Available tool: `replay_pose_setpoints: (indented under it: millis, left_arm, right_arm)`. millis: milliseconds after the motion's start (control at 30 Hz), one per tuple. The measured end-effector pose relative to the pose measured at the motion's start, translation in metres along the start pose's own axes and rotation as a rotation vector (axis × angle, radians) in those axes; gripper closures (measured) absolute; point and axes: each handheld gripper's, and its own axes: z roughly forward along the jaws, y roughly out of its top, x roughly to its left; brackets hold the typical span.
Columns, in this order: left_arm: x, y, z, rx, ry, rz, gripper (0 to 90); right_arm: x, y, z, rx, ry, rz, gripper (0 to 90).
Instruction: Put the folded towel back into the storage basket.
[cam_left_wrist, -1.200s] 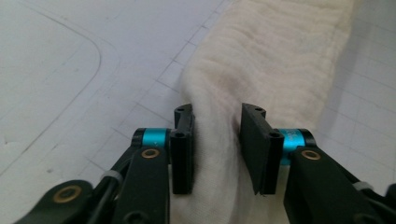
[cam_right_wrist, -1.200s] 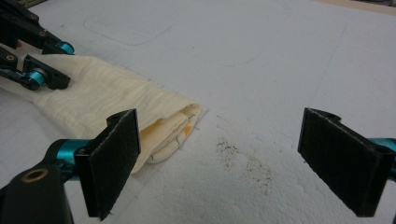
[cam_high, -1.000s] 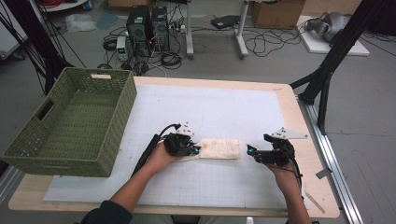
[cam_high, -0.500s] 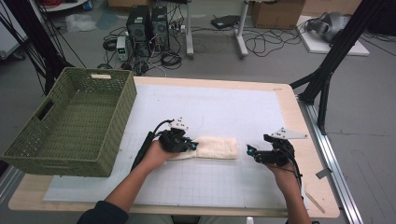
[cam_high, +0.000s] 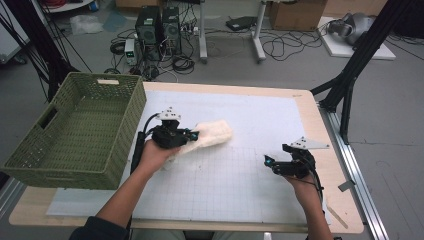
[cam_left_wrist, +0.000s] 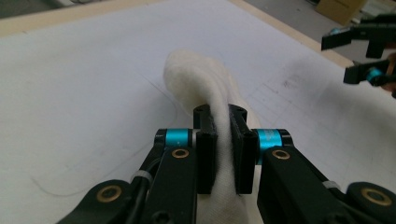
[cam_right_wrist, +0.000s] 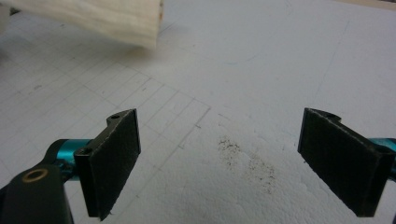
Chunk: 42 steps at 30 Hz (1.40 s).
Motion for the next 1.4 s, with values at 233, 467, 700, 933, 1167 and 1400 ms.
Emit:
replay_pose_setpoints:
  millis: [233,467,700,933,1167,1400]
  left_arm:
    - [0.002,0.032,-0.028,-0.06,0.067,-0.014,82.8]
    - [0.009,0.059,-0.055,-0.098,0.119,-0.045,82.7]
    - [0.018,0.076,-0.081,-0.153,0.19,-0.072,82.7]
    - [0.026,0.081,-0.099,-0.197,0.243,-0.078,82.7]
    - [0.03,0.08,-0.111,-0.234,0.261,-0.065,82.7]
    - [0.033,0.076,-0.121,-0.289,0.29,-0.05,82.7]
  right_arm:
    - [0.0,0.0,0.0,-0.004,0.0,0.002,12.4]
    - [0.0,0.001,-0.001,-0.007,0.002,0.005,12.4]
    - [0.0,0.001,0.0,-0.011,0.003,0.001,12.4]
    - [0.0,0.001,0.0,-0.011,0.004,0.0,12.4]
    - [0.0,0.001,0.0,-0.01,0.002,0.004,12.4]
    - [0.0,0.001,0.0,-0.008,0.001,0.004,12.4]
